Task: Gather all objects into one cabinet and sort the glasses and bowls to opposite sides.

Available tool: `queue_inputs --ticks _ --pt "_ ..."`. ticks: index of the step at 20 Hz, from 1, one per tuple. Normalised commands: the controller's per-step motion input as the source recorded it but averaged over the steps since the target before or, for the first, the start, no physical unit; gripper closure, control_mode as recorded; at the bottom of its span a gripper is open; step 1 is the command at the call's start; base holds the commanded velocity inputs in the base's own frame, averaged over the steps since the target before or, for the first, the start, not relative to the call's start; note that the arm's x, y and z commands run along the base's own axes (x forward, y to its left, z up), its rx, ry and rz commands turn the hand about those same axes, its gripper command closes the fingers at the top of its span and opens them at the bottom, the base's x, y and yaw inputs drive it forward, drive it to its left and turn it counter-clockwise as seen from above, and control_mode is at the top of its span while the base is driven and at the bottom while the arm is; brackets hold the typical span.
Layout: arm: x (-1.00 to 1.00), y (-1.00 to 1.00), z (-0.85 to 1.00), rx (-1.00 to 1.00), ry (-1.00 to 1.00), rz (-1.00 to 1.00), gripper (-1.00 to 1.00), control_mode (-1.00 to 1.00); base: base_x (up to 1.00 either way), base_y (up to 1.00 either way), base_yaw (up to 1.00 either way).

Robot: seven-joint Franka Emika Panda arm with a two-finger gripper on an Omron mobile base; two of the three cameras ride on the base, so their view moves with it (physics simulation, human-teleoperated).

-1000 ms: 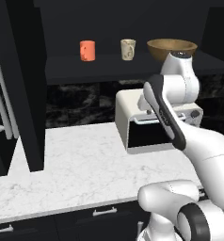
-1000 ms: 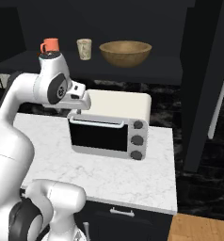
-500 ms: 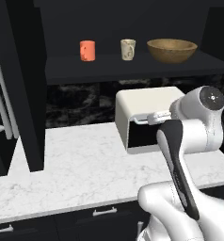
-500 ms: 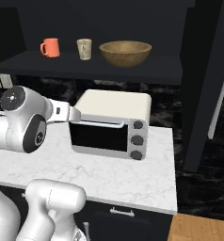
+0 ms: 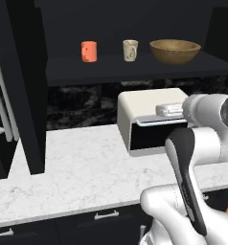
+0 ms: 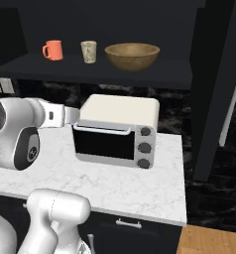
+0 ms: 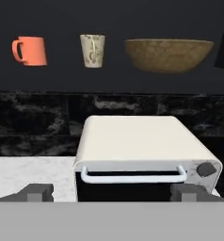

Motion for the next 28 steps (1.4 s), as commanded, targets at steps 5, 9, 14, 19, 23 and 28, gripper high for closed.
queue_inputs --ticks 5,9,14,19,23,28 --pt "-0.3 0.0 0.65 0.14 -0.12 0.0 -1.0 -1.0 0.0 0.0 0.0" --pt "-0.02 0.0 0.0 0.0 0.0 0.01 -1.0 -1.0 0.0 0.0 0.0" --pt "-0.33 0.0 0.31 0.0 0.0 0.15 -1.0 -1.0 0.0 0.0 0.0" --pt "-0.03 0.0 0.06 0.01 0.0 0.0 -1.0 -1.0 0.0 0.0 0.0" --pt "0.0 0.0 0.0 0.0 0.0 0.0 -1.0 1.0 0.0 0.0 0.0" --pt "0.0 0.0 0.0 0.0 0.0 0.0 -1.0 1.0 -0.47 0.0 0.0"
